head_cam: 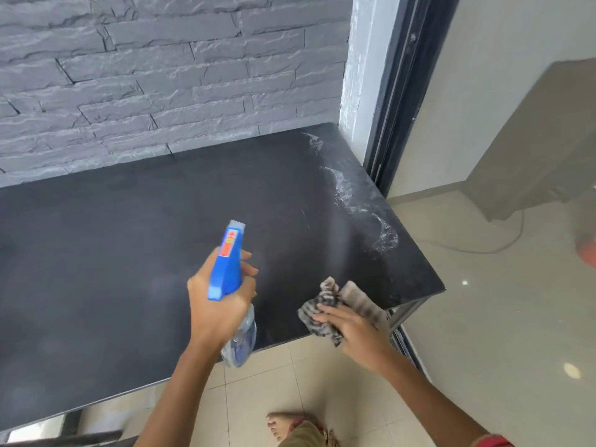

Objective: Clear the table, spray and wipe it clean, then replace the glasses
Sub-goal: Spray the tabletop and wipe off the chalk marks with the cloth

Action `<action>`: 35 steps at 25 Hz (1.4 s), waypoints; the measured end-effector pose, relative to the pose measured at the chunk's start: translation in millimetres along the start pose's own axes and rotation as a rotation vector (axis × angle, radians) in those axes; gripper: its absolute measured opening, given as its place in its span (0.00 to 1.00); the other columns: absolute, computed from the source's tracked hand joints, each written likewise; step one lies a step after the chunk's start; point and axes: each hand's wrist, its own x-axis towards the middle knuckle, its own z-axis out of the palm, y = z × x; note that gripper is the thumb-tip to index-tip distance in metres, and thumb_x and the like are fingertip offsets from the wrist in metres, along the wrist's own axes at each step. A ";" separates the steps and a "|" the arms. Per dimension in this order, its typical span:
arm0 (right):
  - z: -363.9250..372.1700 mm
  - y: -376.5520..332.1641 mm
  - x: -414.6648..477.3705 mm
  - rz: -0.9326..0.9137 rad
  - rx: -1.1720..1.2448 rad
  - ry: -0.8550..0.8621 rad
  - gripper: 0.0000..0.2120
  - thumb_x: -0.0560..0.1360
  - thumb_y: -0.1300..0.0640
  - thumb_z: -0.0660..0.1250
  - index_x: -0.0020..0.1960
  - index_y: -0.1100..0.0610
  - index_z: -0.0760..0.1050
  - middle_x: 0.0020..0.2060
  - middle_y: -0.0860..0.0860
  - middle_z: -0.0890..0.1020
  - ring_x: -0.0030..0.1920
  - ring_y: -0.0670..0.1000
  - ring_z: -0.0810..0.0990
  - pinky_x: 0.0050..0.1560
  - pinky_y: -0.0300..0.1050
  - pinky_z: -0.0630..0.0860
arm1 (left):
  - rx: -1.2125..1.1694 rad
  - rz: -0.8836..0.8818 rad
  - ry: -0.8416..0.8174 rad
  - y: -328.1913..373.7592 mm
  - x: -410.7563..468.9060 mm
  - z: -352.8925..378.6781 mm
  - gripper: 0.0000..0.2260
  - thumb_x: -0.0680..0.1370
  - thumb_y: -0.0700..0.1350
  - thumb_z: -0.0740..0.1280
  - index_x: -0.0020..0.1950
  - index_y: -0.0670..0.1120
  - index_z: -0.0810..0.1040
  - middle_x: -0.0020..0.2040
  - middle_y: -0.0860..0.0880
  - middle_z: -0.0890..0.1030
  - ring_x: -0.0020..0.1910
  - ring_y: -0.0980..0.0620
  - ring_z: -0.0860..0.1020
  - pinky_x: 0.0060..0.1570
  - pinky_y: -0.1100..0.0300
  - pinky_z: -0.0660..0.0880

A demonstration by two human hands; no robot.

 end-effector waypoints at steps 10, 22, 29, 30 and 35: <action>-150.1 43.6 -64.1 0.418 0.291 0.628 0.28 0.71 0.78 0.59 0.66 0.57 0.73 0.60 0.53 0.78 0.60 0.49 0.73 0.55 0.19 0.64 | 0.216 -0.115 -0.363 10.8 -54.8 91.7 0.09 0.62 0.42 0.61 0.40 0.41 0.72 0.30 0.43 0.71 0.27 0.49 0.67 0.27 0.49 0.72; -183.5 47.7 -112.5 0.433 0.377 0.713 0.29 0.73 0.76 0.60 0.64 0.48 0.73 0.64 0.54 0.77 0.58 0.51 0.75 0.61 0.38 0.68 | 0.353 -0.235 -0.584 10.6 -82.2 148.4 0.05 0.64 0.40 0.63 0.39 0.42 0.71 0.32 0.48 0.71 0.31 0.48 0.71 0.39 0.44 0.80; -191.8 38.5 -82.0 0.368 0.315 0.662 0.30 0.71 0.79 0.59 0.67 0.55 0.73 0.66 0.49 0.72 0.67 0.47 0.68 0.59 0.18 0.58 | 0.286 -0.217 -0.525 30.2 -44.5 142.9 0.05 0.64 0.39 0.62 0.37 0.43 0.68 0.32 0.48 0.72 0.28 0.47 0.74 0.33 0.54 0.77; -194.5 37.4 -72.2 0.352 0.310 0.666 0.31 0.71 0.79 0.59 0.66 0.54 0.73 0.65 0.48 0.73 0.67 0.46 0.69 0.60 0.18 0.58 | 0.272 -0.215 -0.514 33.1 -32.2 144.5 0.04 0.64 0.39 0.62 0.37 0.43 0.68 0.32 0.48 0.73 0.26 0.48 0.76 0.30 0.57 0.75; -210.8 38.6 -31.2 0.295 0.295 0.658 0.32 0.70 0.80 0.58 0.65 0.53 0.75 0.64 0.44 0.74 0.66 0.43 0.69 0.64 0.23 0.59 | 0.251 -0.239 -0.443 44.4 22.1 157.6 0.05 0.65 0.39 0.62 0.33 0.46 0.66 0.30 0.50 0.72 0.23 0.50 0.79 0.21 0.68 0.67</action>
